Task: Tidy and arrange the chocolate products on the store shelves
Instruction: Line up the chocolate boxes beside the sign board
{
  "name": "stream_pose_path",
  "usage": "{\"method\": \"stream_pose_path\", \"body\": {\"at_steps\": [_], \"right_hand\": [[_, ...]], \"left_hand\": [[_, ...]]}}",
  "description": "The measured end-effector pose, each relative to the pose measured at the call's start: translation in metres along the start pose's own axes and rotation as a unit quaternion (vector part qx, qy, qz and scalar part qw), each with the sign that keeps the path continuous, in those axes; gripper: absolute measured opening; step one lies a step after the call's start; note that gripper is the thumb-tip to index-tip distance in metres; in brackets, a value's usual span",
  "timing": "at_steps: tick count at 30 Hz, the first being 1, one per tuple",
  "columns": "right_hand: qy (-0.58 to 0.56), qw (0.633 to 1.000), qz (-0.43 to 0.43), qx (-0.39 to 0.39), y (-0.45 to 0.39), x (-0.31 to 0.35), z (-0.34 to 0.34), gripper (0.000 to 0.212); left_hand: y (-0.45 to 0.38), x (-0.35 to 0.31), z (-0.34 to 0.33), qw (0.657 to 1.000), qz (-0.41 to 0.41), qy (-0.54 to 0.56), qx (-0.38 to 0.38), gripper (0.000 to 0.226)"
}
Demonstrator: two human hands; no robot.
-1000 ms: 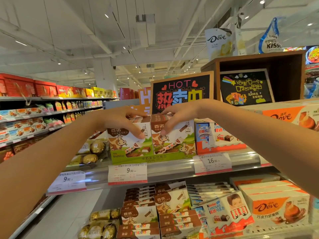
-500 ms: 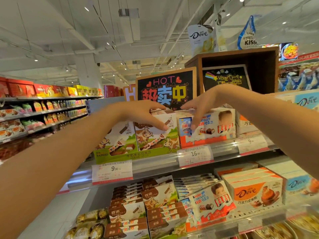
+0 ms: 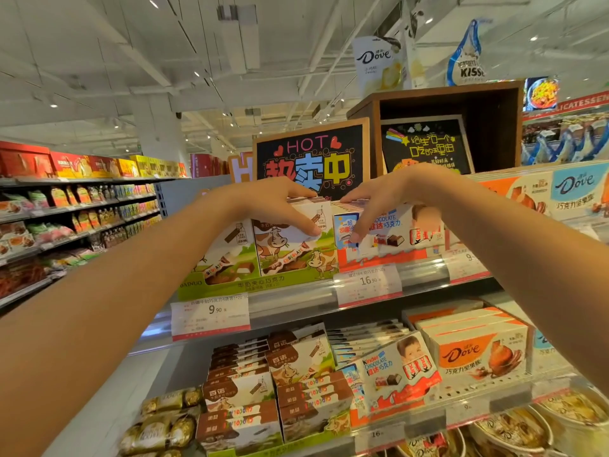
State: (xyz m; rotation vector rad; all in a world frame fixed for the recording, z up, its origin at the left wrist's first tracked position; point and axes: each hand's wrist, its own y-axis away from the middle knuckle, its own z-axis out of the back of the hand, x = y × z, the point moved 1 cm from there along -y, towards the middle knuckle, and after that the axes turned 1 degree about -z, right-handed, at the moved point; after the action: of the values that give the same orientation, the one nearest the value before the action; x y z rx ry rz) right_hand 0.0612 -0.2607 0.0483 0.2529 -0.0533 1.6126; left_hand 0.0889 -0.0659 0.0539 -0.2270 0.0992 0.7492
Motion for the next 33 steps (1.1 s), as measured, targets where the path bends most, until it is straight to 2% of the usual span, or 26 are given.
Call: {"method": "stream_pose_path", "body": {"at_steps": [4,10,14,17,21,25,29,33], "right_hand": [[0.007,1.0,-0.005,0.005,0.004,0.001,-0.002,0.091],[0.033,0.999,0.002,0.012,0.01,0.002,0.004,0.088],[0.001,0.999,0.023,0.036,0.013,0.001,0.0,0.066],[0.006,0.999,0.043,0.027,0.013,0.001,-0.005,0.074],[0.003,0.997,0.077,-0.014,0.019,-0.006,-0.007,0.073],[0.037,0.995,0.087,-0.045,0.036,-0.026,0.011,0.077],[0.08,0.996,-0.008,-0.043,0.039,-0.063,0.023,0.097],[0.119,0.989,-0.052,-0.067,0.033,-0.085,0.016,0.102]], "left_hand": [[0.005,-0.004,-0.001,1.0,0.0,-0.021,-0.015,0.073],[0.008,-0.006,-0.001,0.999,0.018,-0.034,-0.013,0.075],[0.01,-0.011,-0.006,0.998,0.038,-0.039,-0.023,0.077],[0.013,-0.019,-0.009,0.996,0.048,-0.069,-0.039,0.08],[0.02,-0.034,-0.01,0.989,0.049,-0.123,-0.067,0.076],[0.023,-0.044,-0.012,0.99,0.051,-0.088,-0.095,0.065],[0.016,-0.056,-0.021,0.992,0.058,-0.038,-0.108,0.064],[0.005,-0.063,-0.027,0.99,0.086,-0.07,-0.089,0.062]]}}
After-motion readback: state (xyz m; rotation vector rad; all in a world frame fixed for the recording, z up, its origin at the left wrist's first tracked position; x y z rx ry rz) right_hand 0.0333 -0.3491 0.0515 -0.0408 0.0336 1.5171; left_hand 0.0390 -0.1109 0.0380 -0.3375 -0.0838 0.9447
